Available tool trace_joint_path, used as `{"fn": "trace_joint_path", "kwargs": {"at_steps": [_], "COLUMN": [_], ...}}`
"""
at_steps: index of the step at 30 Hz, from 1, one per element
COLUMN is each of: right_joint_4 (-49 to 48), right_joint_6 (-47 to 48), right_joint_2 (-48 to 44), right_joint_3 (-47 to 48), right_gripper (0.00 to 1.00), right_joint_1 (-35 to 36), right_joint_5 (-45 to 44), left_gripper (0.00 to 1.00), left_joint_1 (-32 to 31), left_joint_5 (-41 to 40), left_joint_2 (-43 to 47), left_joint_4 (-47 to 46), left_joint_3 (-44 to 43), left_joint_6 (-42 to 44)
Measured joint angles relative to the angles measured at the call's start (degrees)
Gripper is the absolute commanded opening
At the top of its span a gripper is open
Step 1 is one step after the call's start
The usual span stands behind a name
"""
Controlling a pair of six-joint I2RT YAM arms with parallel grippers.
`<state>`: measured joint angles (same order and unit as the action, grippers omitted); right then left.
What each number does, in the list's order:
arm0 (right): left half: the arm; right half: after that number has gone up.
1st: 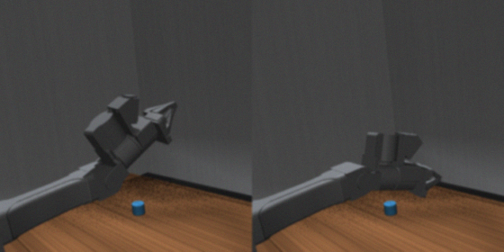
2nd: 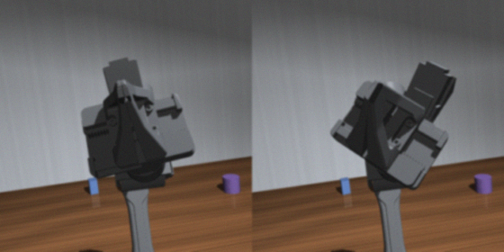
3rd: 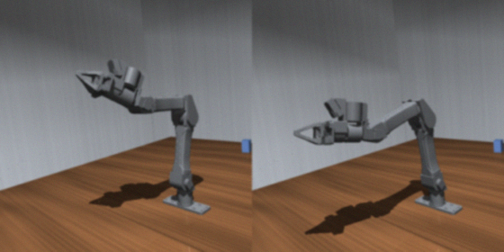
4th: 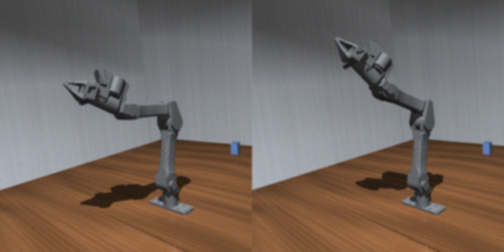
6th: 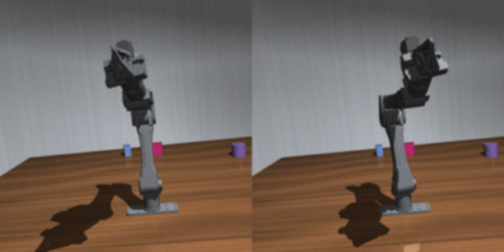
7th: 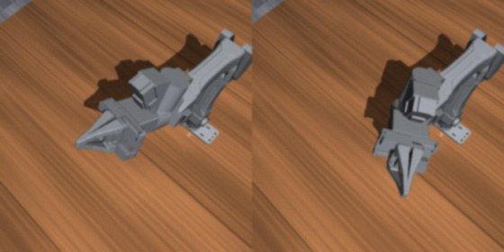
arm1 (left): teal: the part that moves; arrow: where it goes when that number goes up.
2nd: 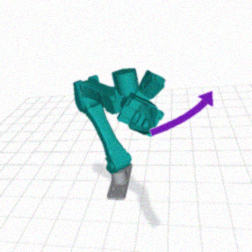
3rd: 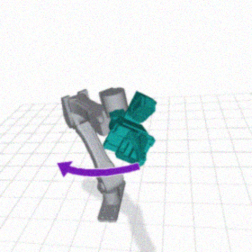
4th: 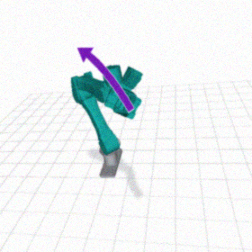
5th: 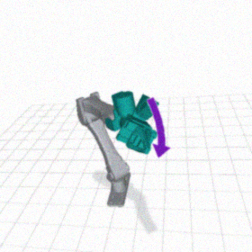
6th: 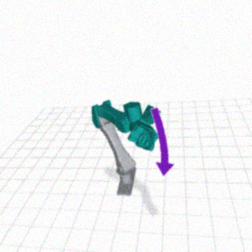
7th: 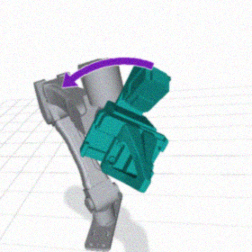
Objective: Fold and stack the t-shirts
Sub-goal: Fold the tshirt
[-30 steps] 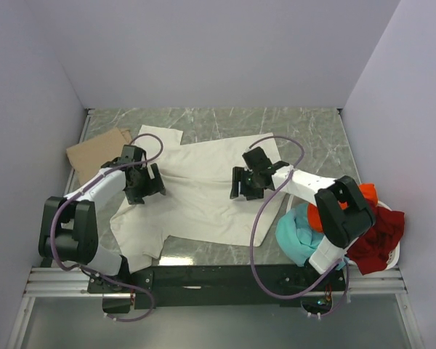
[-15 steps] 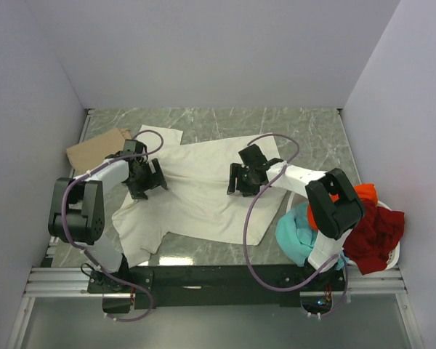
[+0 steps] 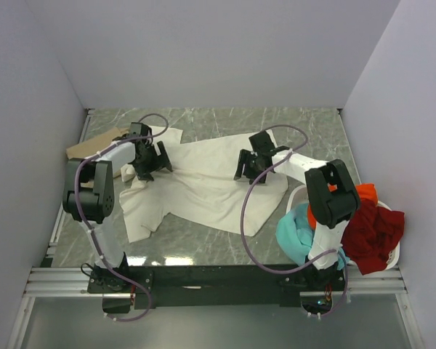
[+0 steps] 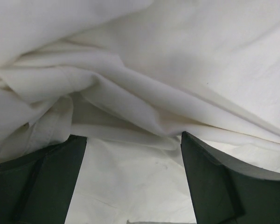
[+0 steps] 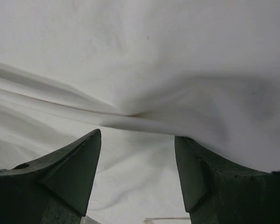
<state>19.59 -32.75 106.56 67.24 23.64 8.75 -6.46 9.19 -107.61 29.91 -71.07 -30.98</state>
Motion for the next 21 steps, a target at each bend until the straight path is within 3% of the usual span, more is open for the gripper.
{"fn": "trace_joint_path", "kwargs": {"at_steps": [6, 13, 16, 21], "right_joint_4": [2.5, 4.7, 4.9, 4.9], "right_joint_6": [1.6, 3.1, 3.3, 3.2], "right_joint_2": [3.4, 5.5, 5.5, 4.9], "right_joint_3": [5.1, 8.6, 8.6, 7.9], "right_gripper": [0.71, 0.71, 0.71, 0.71], "right_joint_1": [-2.3, -2.7, -2.7, -2.7], "right_joint_5": [0.2, 0.1, 0.2, 0.3], "left_gripper": [0.89, 0.89, 0.9, 0.91], "left_joint_1": [-0.9, -2.6, -3.4, -4.5], "left_joint_5": [-0.7, -5.6, -12.4, -23.1], "left_joint_2": [-3.3, -0.3, 8.3, 31.8], "left_joint_4": [0.3, 0.4, 1.6, 2.3], "left_joint_3": [-5.1, -3.9, 0.4, 13.0], "left_joint_6": [1.4, 2.6, 0.9, -6.8]}}
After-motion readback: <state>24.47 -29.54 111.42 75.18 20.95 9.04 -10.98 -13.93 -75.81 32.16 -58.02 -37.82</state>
